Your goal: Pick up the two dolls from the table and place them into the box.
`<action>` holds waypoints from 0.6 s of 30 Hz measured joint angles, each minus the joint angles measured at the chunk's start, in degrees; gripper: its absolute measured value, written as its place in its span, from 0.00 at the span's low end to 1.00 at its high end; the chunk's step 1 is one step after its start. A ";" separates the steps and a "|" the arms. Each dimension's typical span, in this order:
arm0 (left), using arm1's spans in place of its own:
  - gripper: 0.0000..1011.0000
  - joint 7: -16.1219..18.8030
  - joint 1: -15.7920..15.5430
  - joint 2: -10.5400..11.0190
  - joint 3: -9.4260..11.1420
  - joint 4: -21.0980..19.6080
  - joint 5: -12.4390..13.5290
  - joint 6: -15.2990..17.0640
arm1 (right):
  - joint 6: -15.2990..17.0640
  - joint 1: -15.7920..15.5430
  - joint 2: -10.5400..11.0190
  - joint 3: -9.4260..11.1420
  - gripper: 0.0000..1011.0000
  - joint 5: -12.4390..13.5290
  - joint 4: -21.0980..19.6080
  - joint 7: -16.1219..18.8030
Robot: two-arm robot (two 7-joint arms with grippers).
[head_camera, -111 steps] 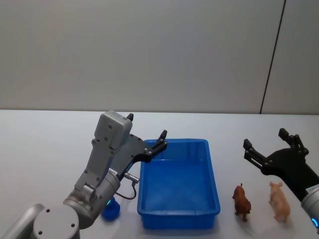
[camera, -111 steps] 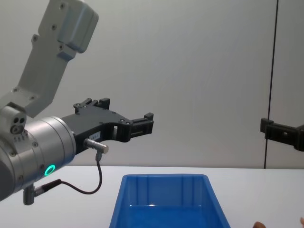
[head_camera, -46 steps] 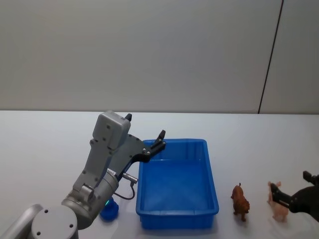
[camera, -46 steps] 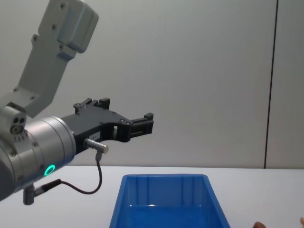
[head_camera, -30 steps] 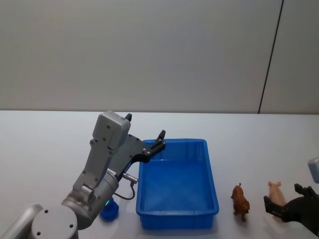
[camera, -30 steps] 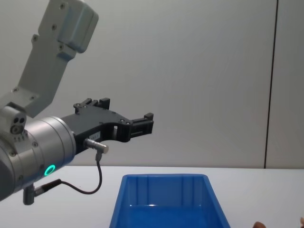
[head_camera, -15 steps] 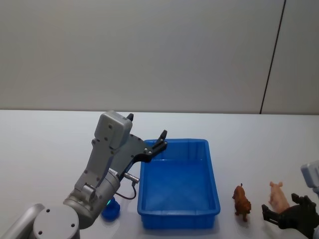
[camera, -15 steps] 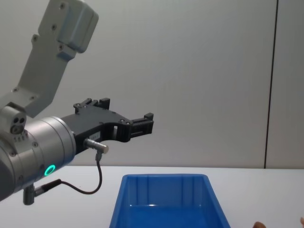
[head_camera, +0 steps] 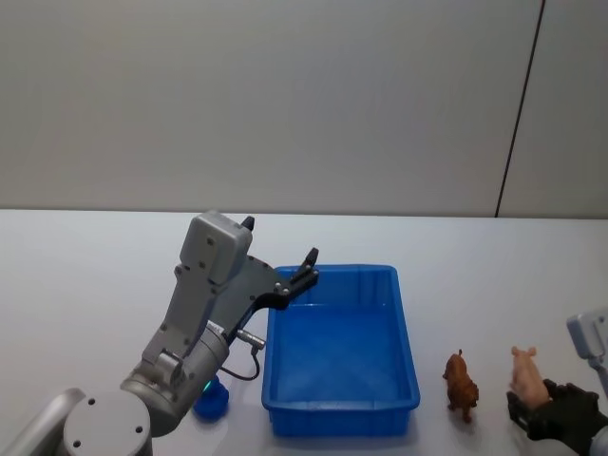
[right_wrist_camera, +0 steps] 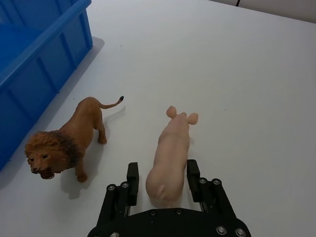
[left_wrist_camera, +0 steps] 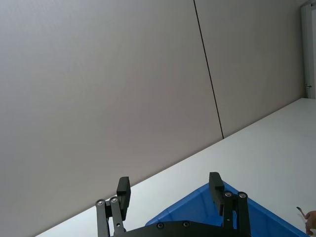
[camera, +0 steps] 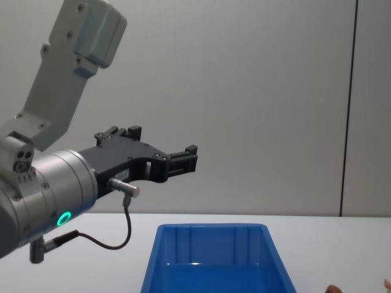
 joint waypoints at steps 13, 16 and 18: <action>0.99 0.00 0.00 0.00 0.00 0.00 0.00 0.00 | 0.25 0.70 -0.84 0.05 0.39 0.10 0.70 -1.55; 0.99 0.00 0.00 0.00 0.00 0.00 0.00 0.00 | -0.43 0.72 -0.89 0.07 0.39 -0.02 0.45 -1.60; 0.99 0.00 0.00 0.00 0.00 0.00 0.00 0.00 | -1.24 0.73 -0.92 0.08 0.39 -0.20 0.05 -1.57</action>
